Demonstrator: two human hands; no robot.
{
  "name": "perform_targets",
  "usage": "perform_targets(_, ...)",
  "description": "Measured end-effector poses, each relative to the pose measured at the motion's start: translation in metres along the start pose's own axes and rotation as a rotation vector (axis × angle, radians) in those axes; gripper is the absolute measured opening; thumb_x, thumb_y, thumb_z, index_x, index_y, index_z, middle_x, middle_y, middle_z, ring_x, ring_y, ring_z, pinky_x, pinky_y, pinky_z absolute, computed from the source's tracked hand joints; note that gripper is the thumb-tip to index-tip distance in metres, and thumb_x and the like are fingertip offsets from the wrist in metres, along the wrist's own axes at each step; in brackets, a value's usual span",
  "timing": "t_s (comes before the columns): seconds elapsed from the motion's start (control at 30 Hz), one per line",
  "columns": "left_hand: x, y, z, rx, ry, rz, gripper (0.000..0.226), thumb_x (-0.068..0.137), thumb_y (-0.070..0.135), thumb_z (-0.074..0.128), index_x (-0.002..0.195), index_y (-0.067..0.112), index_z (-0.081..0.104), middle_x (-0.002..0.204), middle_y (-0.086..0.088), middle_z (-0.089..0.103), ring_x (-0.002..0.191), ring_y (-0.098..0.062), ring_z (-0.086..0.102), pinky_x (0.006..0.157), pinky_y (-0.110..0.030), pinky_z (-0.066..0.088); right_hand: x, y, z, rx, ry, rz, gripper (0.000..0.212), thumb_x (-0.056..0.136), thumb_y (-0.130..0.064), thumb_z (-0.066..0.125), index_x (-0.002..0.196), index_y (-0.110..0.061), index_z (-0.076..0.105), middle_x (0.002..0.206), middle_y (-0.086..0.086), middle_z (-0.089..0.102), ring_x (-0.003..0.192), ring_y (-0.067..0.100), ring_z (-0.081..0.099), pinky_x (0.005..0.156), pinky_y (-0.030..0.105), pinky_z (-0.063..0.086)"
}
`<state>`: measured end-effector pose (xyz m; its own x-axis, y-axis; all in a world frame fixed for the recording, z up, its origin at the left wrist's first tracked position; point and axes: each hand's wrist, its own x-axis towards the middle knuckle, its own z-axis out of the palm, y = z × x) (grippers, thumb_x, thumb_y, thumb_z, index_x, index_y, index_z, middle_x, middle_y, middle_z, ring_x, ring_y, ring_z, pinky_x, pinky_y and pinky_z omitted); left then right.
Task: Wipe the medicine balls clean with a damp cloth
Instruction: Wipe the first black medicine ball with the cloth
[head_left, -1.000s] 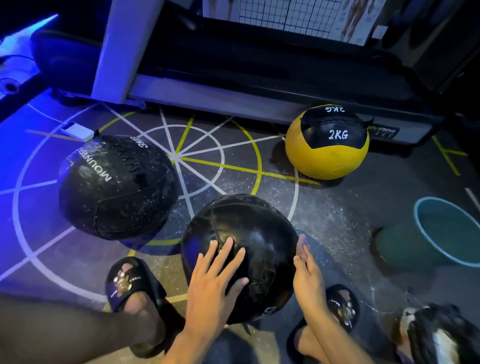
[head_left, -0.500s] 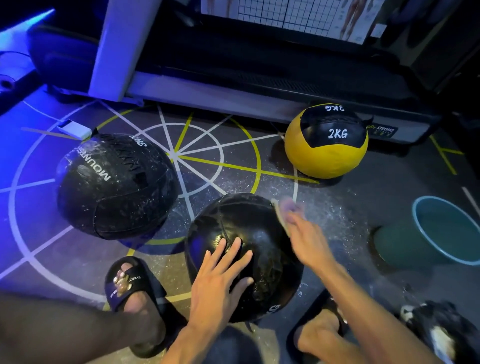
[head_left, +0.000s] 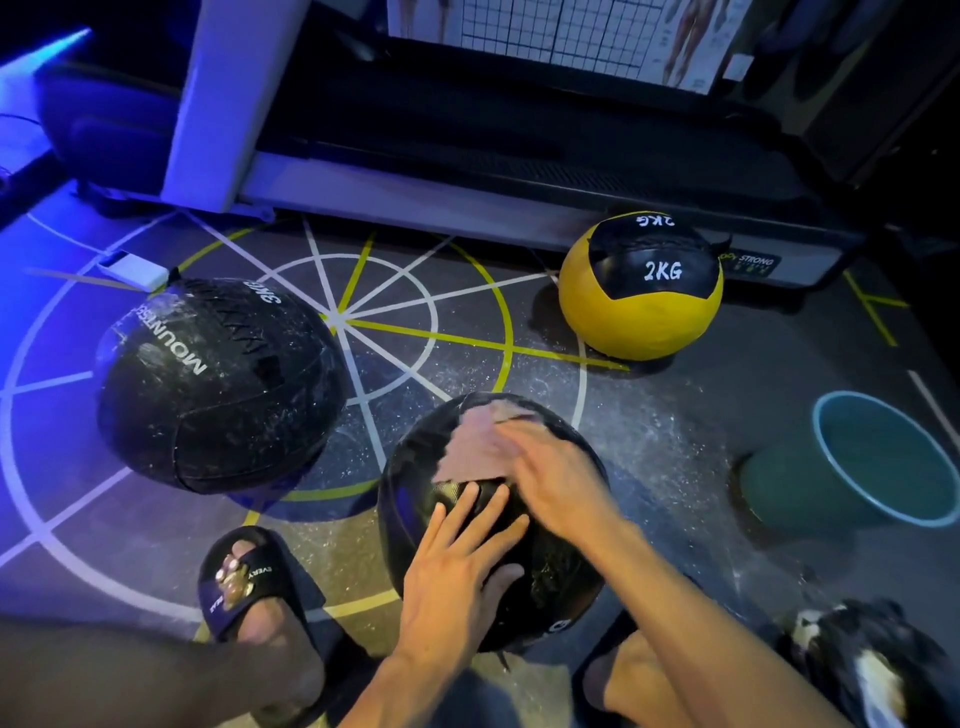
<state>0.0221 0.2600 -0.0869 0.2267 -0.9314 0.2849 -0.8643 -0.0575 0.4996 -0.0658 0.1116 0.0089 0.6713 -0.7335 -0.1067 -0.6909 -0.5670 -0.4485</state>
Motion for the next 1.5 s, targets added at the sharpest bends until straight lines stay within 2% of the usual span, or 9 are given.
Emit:
perform_targets(0.1,-0.003,-0.006,-0.001,0.009,-0.015,0.012,0.050,0.091,0.048,0.069,0.140,0.044,0.058,0.161,0.023,0.035,0.154,-0.014,0.029,0.124,-0.040,0.020,-0.019,0.059,-0.013,0.029,0.029,0.368,0.032,0.111,-0.025,0.037,0.095,-0.019,0.064,0.080,0.006,0.067,0.081,0.028,0.069,0.060,0.029,0.037)
perform_targets(0.2,-0.006,-0.012,-0.007,-0.002,-0.021,0.016,0.046,0.098,0.053,0.057,0.143,0.045,0.054,0.162,0.025,0.032,0.155,-0.013,0.024,0.125,-0.037,0.017,-0.042,0.101,-0.012,0.035,0.007,0.601,0.043,0.109,-0.022,0.039,0.068,-0.019,0.052,0.077,0.012,0.064,0.077,0.032,0.063,0.062,0.036,0.033)
perform_targets(0.4,0.003,-0.014,-0.008,0.024,-0.023,0.060,0.046,0.098,0.048,0.061,0.143,0.044,0.052,0.163,0.022,0.031,0.155,-0.016,0.026,0.125,-0.038,0.018,-0.044,0.090,-0.027,0.272,0.341,0.668,0.030,0.107,-0.022,0.044,0.105,-0.011,0.072,0.091,0.007,0.072,0.081,0.027,0.066,0.080,0.039,0.054)
perform_targets(0.53,0.012,-0.002,0.000,0.035,-0.062,0.102,0.054,0.091,0.038,0.074,0.141,0.043,0.054,0.163,0.020,0.030,0.155,-0.017,0.025,0.125,-0.040,0.015,-0.035,0.027,-0.010,0.307,0.208,0.407,0.041,0.110,-0.024,0.041,0.149,-0.020,0.050,0.152,-0.003,0.050,0.134,0.022,0.055,0.100,0.016,0.045)
perform_targets(0.73,0.018,0.000,-0.001,0.008,-0.120,0.129,0.050,0.089,0.034,0.053,0.139,0.041,0.057,0.161,0.018,0.038,0.156,-0.019,0.024,0.124,-0.049,0.025,-0.033,0.026,0.007,-0.035,-0.084,-0.130,0.051,0.110,-0.019,0.033,0.160,-0.021,0.030,0.165,-0.009,0.022,0.154,0.009,0.014,0.128,0.034,0.015)
perform_targets(0.87,0.017,-0.002,0.001,0.015,-0.120,0.149,0.054,0.094,0.039,0.069,0.144,0.044,0.049,0.165,0.020,0.029,0.158,-0.014,0.016,0.127,-0.043,0.014,-0.034,0.066,-0.009,0.109,0.083,0.271,0.044,0.111,-0.029,0.026,0.154,-0.028,0.038,0.138,0.010,0.061,0.133,0.033,0.055,0.111,0.044,0.042)
perform_targets(1.03,0.032,0.003,-0.003,0.052,-0.157,0.240,0.058,0.085,0.035,0.078,0.139,0.041,0.057,0.161,0.015,0.040,0.153,-0.018,0.029,0.121,-0.048,0.026,-0.048,0.037,0.012,0.111,0.128,0.192,0.049,0.110,-0.026,0.038,0.158,-0.020,0.034,0.164,-0.010,0.024,0.153,0.004,0.018,0.120,0.019,0.014)
perform_targets(1.27,0.005,-0.013,-0.015,-0.133,-0.008,-0.132,0.057,0.099,0.049,0.060,0.153,0.040,0.044,0.167,0.020,0.023,0.154,-0.005,0.018,0.124,-0.029,0.024,-0.072,0.057,0.008,0.235,0.190,0.316,0.057,0.106,-0.019,0.051,0.154,-0.044,0.034,0.160,-0.031,0.011,0.145,-0.002,0.021,0.118,0.025,0.024)
perform_targets(1.5,-0.013,-0.006,-0.008,-0.161,-0.174,-0.102,0.072,0.100,0.049,0.058,0.149,0.069,0.009,0.161,0.041,-0.013,0.152,0.007,-0.013,0.121,-0.016,0.019,-0.068,0.055,0.003,0.407,0.265,0.615,0.054,0.111,-0.028,0.033,0.163,-0.033,0.018,0.168,-0.009,0.017,0.154,0.024,0.025,0.123,0.044,0.023)
